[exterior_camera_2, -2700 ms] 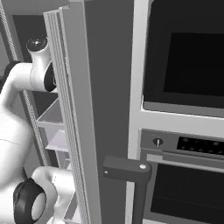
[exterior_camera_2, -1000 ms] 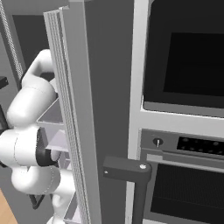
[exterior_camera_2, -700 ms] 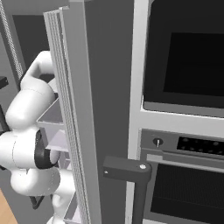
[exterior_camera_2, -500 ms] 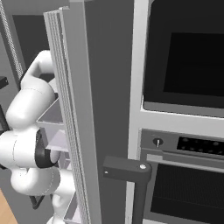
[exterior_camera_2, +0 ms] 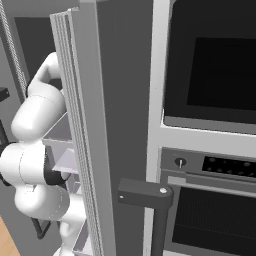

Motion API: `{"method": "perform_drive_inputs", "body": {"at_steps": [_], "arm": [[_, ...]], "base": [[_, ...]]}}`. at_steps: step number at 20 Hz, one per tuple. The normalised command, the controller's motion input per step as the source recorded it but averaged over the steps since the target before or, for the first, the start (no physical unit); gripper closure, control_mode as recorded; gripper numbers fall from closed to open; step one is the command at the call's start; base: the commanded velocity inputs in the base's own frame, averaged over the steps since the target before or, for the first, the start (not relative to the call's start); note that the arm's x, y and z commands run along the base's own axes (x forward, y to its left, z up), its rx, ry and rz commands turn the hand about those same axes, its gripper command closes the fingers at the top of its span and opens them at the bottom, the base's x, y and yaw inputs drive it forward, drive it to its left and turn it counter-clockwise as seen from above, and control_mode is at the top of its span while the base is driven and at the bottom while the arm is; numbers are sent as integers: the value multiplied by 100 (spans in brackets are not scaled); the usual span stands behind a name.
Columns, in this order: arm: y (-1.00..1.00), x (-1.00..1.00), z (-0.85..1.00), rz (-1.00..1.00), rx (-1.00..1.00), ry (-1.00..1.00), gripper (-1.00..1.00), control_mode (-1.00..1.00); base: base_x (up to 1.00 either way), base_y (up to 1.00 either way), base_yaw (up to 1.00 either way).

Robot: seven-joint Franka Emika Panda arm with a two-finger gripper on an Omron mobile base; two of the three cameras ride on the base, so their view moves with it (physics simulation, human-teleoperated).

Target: Grab a lemon wedge from the fridge and one ice cube from the ice bowl, and put them in the glass of lemonade.

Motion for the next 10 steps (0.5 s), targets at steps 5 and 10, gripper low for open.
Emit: {"method": "perform_drive_inputs", "body": {"at_steps": [5,10], "arm": [[4,8,-5,0,0,0,100,-100],[9,-22,-29,-1,0,0,100,-100]], "base": [[0,0,0],[0,0,0]]}}
